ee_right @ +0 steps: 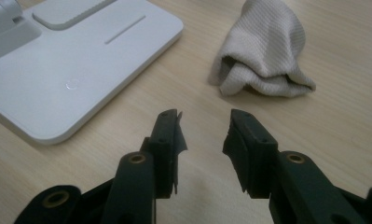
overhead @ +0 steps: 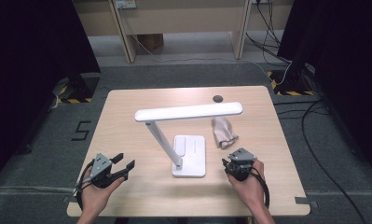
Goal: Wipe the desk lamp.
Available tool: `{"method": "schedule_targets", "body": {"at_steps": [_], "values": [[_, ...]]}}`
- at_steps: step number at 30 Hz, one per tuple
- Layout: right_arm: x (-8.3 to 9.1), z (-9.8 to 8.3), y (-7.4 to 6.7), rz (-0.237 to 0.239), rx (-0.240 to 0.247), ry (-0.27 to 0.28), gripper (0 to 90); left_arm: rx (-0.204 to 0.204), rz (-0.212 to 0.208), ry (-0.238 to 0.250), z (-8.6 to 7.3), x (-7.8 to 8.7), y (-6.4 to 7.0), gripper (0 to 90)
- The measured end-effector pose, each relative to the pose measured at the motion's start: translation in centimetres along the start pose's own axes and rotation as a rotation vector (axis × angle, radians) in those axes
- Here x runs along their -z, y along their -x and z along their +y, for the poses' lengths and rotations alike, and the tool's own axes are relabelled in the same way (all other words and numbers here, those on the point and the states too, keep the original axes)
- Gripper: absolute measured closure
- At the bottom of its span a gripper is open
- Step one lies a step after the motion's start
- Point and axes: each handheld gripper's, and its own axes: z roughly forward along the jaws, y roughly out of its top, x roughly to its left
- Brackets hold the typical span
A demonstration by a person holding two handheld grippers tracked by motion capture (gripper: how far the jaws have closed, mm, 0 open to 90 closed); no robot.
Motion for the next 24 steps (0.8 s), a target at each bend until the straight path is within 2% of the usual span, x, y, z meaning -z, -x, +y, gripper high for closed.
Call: {"method": "schedule_targets", "body": {"at_steps": [5,10,17,21,24], "values": [[0.2,-1.3,0.5,0.002,-0.028,-0.007,63.1,0.015,0.018,-0.006,-1.1,-0.3,-0.3,42.1],[0.8,-2.8,1.1,-0.011,-0.053,-0.012,62.8,0.014,0.032,-0.024,-2.2,-0.7,-0.5,42.1],[1.5,-3.9,1.8,-0.015,-0.075,0.0,61.9,0.013,0.049,-0.028,-3.1,-0.8,-0.5,42.3],[1.7,-5.2,2.1,-0.019,-0.101,0.016,60.8,0.004,0.05,-0.032,-3.6,-1.0,-0.5,42.3],[1.8,-5.6,2.1,-0.029,-0.107,0.033,60.7,0.017,0.053,-0.026,-3.7,-0.9,-0.5,42.2]]}}
